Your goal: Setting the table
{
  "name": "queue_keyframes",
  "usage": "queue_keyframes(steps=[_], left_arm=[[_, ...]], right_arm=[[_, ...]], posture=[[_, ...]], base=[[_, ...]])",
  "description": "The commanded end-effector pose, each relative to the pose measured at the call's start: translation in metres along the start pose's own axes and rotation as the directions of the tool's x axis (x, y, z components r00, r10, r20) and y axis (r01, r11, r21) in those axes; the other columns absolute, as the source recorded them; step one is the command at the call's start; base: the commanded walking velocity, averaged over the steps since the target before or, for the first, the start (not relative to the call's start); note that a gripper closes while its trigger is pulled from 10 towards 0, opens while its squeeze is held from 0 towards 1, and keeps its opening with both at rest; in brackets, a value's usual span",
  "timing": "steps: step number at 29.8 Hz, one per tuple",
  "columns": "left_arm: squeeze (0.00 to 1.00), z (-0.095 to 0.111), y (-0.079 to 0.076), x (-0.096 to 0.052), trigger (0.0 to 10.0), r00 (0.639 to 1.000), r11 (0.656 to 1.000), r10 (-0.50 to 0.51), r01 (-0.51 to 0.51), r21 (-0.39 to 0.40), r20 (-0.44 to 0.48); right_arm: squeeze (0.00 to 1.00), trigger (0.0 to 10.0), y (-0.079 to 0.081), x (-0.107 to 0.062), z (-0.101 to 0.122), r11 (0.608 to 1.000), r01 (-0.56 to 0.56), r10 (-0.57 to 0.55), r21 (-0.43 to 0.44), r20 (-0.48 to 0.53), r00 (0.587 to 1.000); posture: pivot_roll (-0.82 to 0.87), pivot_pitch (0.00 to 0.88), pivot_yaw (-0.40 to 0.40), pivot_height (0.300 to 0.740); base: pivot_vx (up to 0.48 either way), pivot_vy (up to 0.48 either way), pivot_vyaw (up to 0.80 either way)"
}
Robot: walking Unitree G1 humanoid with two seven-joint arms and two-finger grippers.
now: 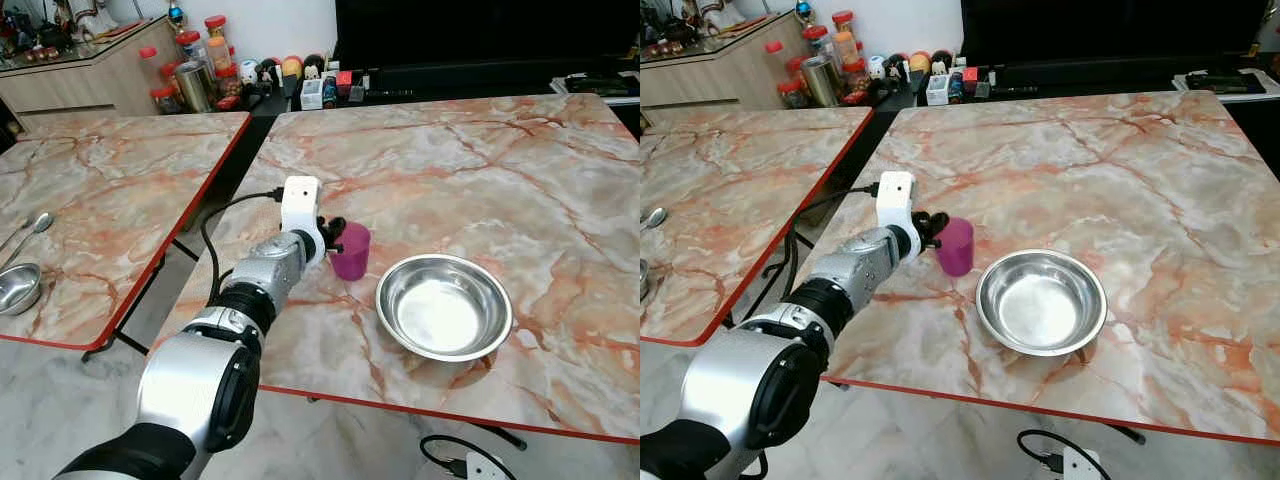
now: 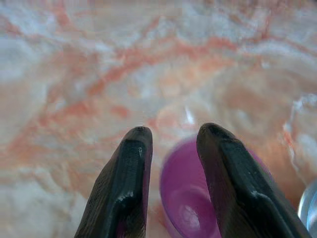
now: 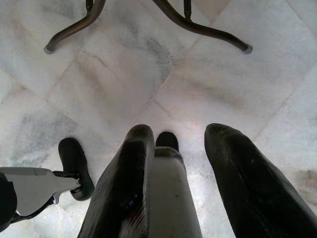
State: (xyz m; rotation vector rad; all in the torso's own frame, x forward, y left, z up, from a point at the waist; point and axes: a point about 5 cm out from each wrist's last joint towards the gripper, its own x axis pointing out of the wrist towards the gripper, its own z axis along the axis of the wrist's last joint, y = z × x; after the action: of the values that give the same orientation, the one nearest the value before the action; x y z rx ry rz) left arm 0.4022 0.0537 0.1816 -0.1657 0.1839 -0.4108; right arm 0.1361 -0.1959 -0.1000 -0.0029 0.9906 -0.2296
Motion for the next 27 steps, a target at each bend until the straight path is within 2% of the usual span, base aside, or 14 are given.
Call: queue_keyframes(steps=[1, 4, 6, 7, 10, 14, 17, 19, 20, 21, 23, 25, 26, 27], left_arm=[[0.00, 0.034, 0.015, -0.005, 10.0, 0.987, 0.994, 0.032, -0.048, 0.096, 0.157], [0.00, 0.040, 0.027, -0.011, 10.0, 0.972, 0.984, 0.070, -0.104, 0.142, 0.223], [0.00, 0.041, 0.053, -0.024, 10.0, 0.945, 0.964, 0.139, -0.197, 0.178, 0.294], [0.00, 0.041, 0.053, -0.024, 10.0, 0.945, 0.964, 0.139, -0.197, 0.178, 0.294], [0.00, 0.032, 0.101, -0.051, 10.0, 0.887, 0.896, 0.301, -0.389, 0.215, 0.351], [0.00, 0.028, 0.123, -0.065, 10.0, 0.851, 0.841, 0.387, -0.484, 0.243, 0.355], [0.00, 0.017, 0.165, -0.098, 10.0, 0.758, 0.734, 0.538, -0.636, 0.238, 0.368], [0.00, 0.005, 0.190, -0.123, 10.0, 0.690, 0.633, 0.623, -0.721, 0.281, 0.369], [0.00, 0.005, 0.190, -0.123, 10.0, 0.690, 0.633, 0.623, -0.721, 0.281, 0.369], [0.00, 0.000, 0.197, -0.132, 10.0, 0.669, 0.599, 0.646, -0.743, 0.298, 0.368], [0.00, 0.000, 0.197, -0.132, 10.0, 0.669, 0.599, 0.646, -0.743, 0.298, 0.368], [0.00, -0.018, 0.218, -0.157, 10.0, 0.576, 0.499, 0.748, -0.816, 0.293, 0.330], [0.00, -0.018, 0.218, -0.157, 10.0, 0.576, 0.499, 0.748, -0.816, 0.293, 0.330], [0.00, -0.031, 0.227, -0.171, 10.0, 0.524, 0.437, 0.796, -0.843, 0.313, 0.302]], right_arm=[[0.00, 10.0, 0.007, 0.000, -0.001, 1.000, -0.019, 0.019, 0.005, -0.015, 1.000], [0.00, 10.0, 0.006, 0.000, 0.001, 1.000, -0.019, 0.019, 0.003, -0.009, 1.000], [0.00, 10.0, 0.005, 0.001, 0.004, 1.000, -0.020, 0.020, -0.004, -0.003, 1.000], [0.00, 10.0, 0.005, 0.001, 0.004, 1.000, -0.020, 0.020, -0.004, -0.003, 1.000], [0.00, 10.0, 0.003, 0.002, 0.008, 1.000, -0.024, 0.024, -0.020, 0.005, 1.000], [0.00, 10.0, 0.003, 0.003, 0.011, 0.999, -0.028, 0.029, -0.031, 0.009, 1.000], [0.00, 10.0, 0.004, 0.004, 0.017, 0.998, -0.039, 0.040, -0.049, 0.024, 0.999], [0.00, 10.0, 0.004, 0.005, 0.021, 0.997, -0.045, 0.047, -0.062, 0.032, 0.998], [0.00, 10.0, 0.004, 0.005, 0.021, 0.997, -0.045, 0.047, -0.062, 0.032, 0.998], [0.00, 10.0, 0.005, 0.005, 0.023, 0.997, -0.048, 0.050, -0.068, 0.034, 0.998], [0.00, 10.0, 0.005, 0.005, 0.023, 0.997, -0.048, 0.050, -0.068, 0.034, 0.998], [0.00, 10.0, 0.004, 0.006, 0.028, 0.996, -0.051, 0.055, -0.078, 0.043, 0.998], [0.00, 10.0, 0.004, 0.006, 0.028, 0.996, -0.051, 0.055, -0.078, 0.043, 0.998], [0.00, 10.0, 0.004, 0.007, 0.030, 0.995, -0.052, 0.056, -0.083, 0.047, 0.997]], posture=[[-0.03, 0.000, 0.148, 0.740], [-0.03, 0.000, 0.144, 0.740], [-0.02, 0.000, 0.129, 0.740], [-0.02, 0.000, 0.129, 0.740], [-0.01, 0.000, 0.111, 0.740], [0.00, 0.000, 0.101, 0.740], [0.01, 0.000, 0.089, 0.740], [0.01, 0.000, 0.077, 0.740], [0.01, 0.000, 0.077, 0.740], [0.01, 0.000, 0.077, 0.740], [0.01, 0.000, 0.077, 0.740], [0.02, 0.000, 0.064, 0.740], [0.02, 0.000, 0.064, 0.740], [0.02, 0.000, 0.062, 0.740]], base=[[0.000, 0.000, 0.00], [0.000, 0.000, 0.00], [0.000, 0.000, 0.00], [0.000, 0.000, 0.00], [0.000, 0.000, 0.00], [0.000, 0.000, 0.00], [0.000, 0.000, 0.00], [0.000, 0.000, 0.00], [0.000, 0.000, 0.00], [0.000, 0.000, 0.00], [0.000, 0.000, 0.00], [0.000, 0.000, 0.00], [0.000, 0.000, 0.00], [0.000, 0.000, 0.00]])
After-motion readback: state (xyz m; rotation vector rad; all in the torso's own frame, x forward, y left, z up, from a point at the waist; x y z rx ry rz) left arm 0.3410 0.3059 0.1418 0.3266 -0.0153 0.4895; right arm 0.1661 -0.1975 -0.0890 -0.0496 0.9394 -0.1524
